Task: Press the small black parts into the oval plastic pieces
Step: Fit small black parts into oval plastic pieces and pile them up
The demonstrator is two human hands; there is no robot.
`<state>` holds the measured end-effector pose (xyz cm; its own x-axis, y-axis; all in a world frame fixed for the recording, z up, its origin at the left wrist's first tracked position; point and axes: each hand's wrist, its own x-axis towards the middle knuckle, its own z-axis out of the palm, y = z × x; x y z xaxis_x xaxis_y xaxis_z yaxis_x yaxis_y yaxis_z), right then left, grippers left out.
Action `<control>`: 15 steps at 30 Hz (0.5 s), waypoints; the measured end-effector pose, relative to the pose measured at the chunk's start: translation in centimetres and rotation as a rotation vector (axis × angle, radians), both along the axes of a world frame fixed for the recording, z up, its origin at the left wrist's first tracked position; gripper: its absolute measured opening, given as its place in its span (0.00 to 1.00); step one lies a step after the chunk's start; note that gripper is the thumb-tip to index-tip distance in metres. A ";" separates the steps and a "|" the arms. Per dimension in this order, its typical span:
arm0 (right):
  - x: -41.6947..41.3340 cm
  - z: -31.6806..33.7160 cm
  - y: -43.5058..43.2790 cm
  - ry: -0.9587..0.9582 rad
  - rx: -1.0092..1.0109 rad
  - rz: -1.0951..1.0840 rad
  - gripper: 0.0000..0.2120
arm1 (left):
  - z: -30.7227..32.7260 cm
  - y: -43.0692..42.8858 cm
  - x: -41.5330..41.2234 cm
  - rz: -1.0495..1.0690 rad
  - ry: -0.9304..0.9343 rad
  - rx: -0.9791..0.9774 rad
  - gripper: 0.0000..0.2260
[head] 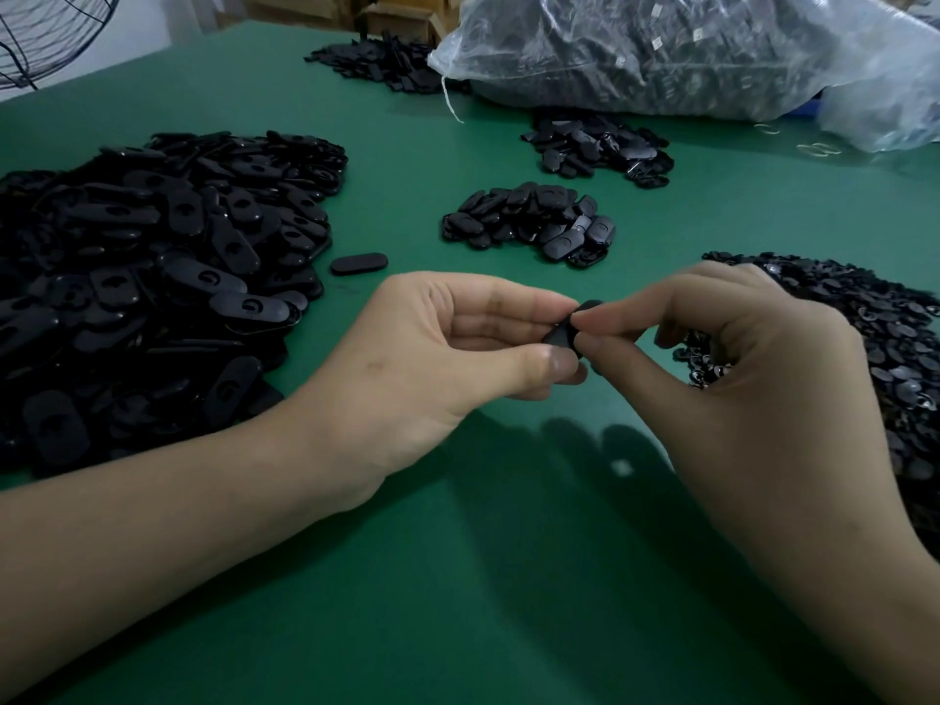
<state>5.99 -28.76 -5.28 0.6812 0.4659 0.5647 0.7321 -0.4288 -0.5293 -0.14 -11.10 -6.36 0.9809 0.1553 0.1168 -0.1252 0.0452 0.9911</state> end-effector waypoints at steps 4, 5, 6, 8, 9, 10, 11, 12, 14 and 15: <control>-0.3 -0.1 0.1 -0.104 -0.038 -0.010 0.04 | 0.2 0.3 0.0 -0.028 0.023 -0.108 0.12; -0.3 -0.1 0.1 -0.123 -0.050 -0.006 0.04 | 0.3 0.4 0.1 -0.030 0.031 -0.135 0.12; -0.3 -0.2 0.2 -0.139 -0.060 -0.002 0.05 | 0.3 0.5 0.1 -0.031 0.037 -0.155 0.12; -0.3 -0.4 0.2 -0.146 -0.065 0.006 0.07 | 0.2 0.6 0.2 -0.028 0.039 -0.176 0.11; -0.3 -0.4 0.2 -0.127 -0.056 0.019 0.08 | 0.2 0.6 0.2 -0.023 0.036 -0.176 0.11; -0.4 -0.4 0.2 -0.091 -0.042 0.039 0.08 | 0.2 0.6 0.2 -0.015 0.030 -0.166 0.11; -0.4 -0.4 0.2 -0.051 -0.030 0.056 0.09 | 0.2 0.6 0.2 -0.003 0.021 -0.147 0.11; -0.5 -0.3 0.1 -0.017 -0.023 0.069 0.10 | 0.2 0.5 0.3 0.010 0.008 -0.121 0.11; -0.6 -0.2 0.1 0.068 0.024 0.104 0.09 | 0.3 0.4 0.3 0.044 -0.031 -0.057 0.10; -0.6 -0.2 0.1 0.161 0.102 0.136 0.08 | 0.3 0.4 0.3 0.062 -0.057 -0.023 0.09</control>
<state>5.43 -28.67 -5.51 0.7015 0.5052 0.5026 0.6817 -0.2703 -0.6798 0.11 -10.71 -6.07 0.9613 0.2184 0.1680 -0.1847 0.0583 0.9811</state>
